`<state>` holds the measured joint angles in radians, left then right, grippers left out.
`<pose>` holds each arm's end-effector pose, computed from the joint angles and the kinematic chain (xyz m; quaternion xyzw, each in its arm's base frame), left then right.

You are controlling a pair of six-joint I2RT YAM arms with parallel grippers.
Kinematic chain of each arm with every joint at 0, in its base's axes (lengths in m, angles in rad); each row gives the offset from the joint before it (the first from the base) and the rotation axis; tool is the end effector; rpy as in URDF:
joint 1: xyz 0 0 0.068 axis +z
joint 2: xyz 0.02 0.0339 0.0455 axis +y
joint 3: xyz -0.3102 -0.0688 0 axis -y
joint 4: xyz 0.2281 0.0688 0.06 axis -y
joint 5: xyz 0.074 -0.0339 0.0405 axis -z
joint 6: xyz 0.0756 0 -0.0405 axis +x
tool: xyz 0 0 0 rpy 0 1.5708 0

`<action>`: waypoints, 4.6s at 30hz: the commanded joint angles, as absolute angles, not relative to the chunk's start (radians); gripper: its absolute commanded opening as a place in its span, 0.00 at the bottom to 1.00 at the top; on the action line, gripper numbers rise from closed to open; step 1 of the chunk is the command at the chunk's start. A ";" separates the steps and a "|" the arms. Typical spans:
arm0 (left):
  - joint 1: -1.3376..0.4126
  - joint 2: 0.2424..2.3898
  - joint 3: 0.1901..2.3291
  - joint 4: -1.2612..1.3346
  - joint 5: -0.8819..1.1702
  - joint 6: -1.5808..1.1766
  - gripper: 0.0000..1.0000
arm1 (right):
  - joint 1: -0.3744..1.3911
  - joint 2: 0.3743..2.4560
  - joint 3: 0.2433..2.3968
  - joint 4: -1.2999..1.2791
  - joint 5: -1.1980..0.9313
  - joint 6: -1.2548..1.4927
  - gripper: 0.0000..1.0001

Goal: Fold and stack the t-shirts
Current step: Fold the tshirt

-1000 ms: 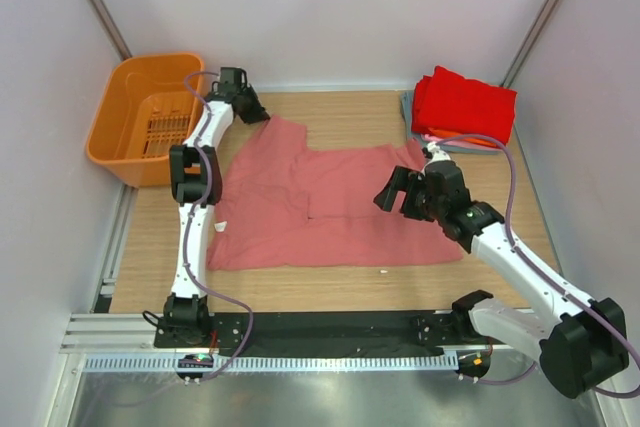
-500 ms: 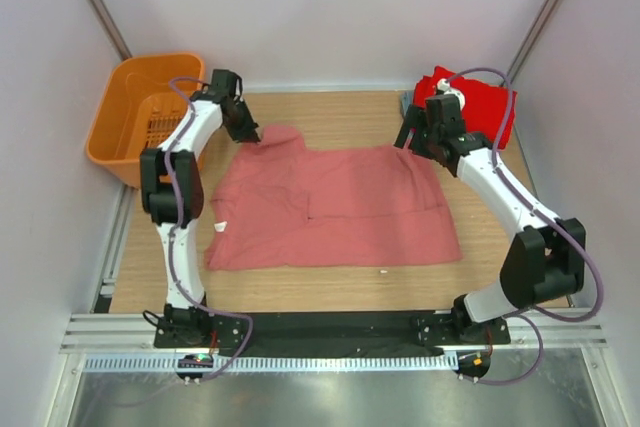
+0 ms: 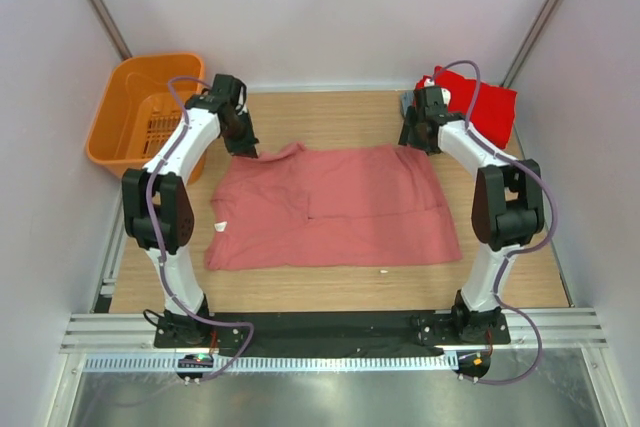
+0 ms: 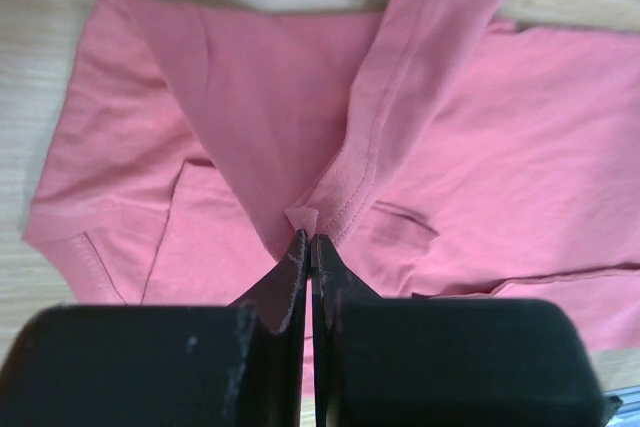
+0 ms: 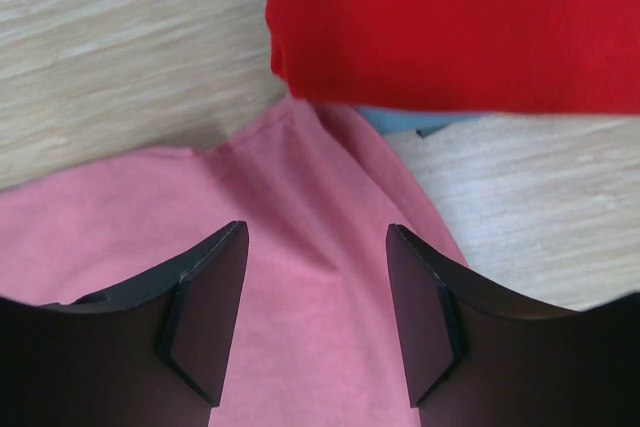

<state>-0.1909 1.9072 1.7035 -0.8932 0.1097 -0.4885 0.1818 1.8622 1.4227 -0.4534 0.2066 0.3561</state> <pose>0.4167 -0.0890 0.2862 -0.1312 0.9618 -0.1283 0.2032 0.4295 0.0632 0.2526 0.1158 0.9315 -0.0059 0.3447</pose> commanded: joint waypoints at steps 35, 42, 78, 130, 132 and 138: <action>-0.193 1.871 1.637 -0.879 0.137 -0.479 0.00 | 0.181 2.118 1.690 -0.451 0.296 0.322 0.22; -0.193 1.871 1.632 -0.881 0.135 -0.476 0.00 | 0.181 2.146 1.756 -0.486 0.288 0.308 0.01; -0.192 1.566 1.465 -0.986 -0.121 -0.426 0.00 | 0.141 1.720 1.312 -0.454 0.406 0.321 0.01; -0.169 1.264 1.206 -1.169 -0.222 -0.482 0.58 | 0.100 1.453 0.946 -0.529 0.523 0.518 0.94; -0.169 1.241 1.207 -1.190 -0.203 -0.485 0.77 | 0.094 1.448 0.957 -0.546 0.534 0.535 0.99; -0.169 1.177 1.207 -1.175 -0.150 -0.506 0.81 | 0.094 1.379 1.011 -0.563 0.506 0.537 0.98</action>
<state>-0.1741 1.2213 1.2022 -1.1748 -0.1741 -0.4835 0.0940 1.4555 0.9527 -0.5655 0.4873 0.5095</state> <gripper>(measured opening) 0.809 0.985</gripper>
